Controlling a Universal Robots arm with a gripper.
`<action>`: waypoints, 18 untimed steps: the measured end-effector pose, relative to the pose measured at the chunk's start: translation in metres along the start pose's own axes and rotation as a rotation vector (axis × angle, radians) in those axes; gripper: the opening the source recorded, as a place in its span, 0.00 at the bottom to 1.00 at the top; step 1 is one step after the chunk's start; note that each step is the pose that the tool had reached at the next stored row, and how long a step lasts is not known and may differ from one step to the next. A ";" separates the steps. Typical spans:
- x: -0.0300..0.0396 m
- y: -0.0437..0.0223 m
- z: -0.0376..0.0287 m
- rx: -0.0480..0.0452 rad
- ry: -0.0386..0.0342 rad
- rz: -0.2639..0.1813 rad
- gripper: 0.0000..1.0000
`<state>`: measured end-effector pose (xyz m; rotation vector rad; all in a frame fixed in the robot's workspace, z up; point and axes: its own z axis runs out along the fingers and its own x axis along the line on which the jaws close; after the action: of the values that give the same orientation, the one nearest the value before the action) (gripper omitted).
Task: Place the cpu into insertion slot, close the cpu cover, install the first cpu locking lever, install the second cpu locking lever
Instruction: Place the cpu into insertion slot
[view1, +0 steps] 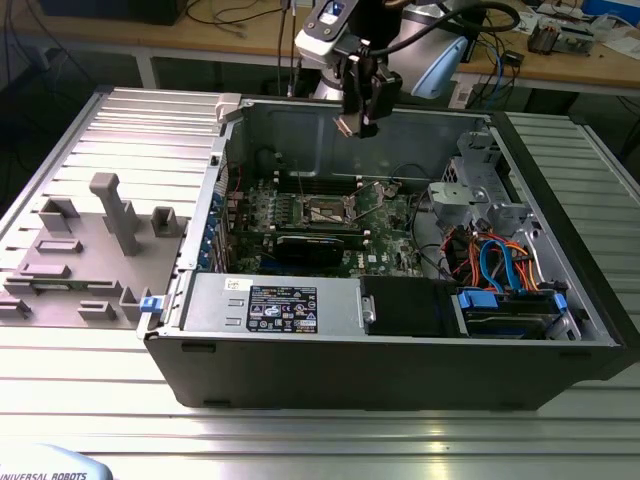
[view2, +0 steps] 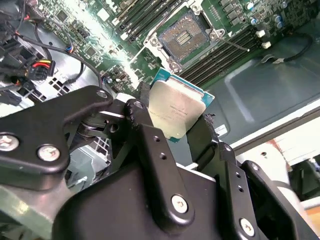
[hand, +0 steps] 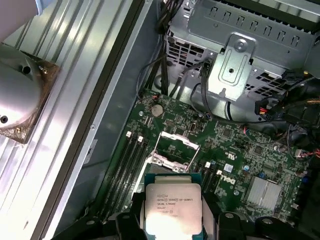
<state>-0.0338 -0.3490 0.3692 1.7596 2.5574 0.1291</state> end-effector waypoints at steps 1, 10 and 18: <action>0.0000 0.0000 0.0000 -0.0002 -0.0012 0.014 0.54; 0.0000 0.0000 0.0000 -0.0017 -0.0083 0.094 0.54; 0.0000 0.0000 0.0000 -0.0017 -0.0083 0.094 0.54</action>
<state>-0.0338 -0.3490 0.3692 1.8763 2.4683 0.1263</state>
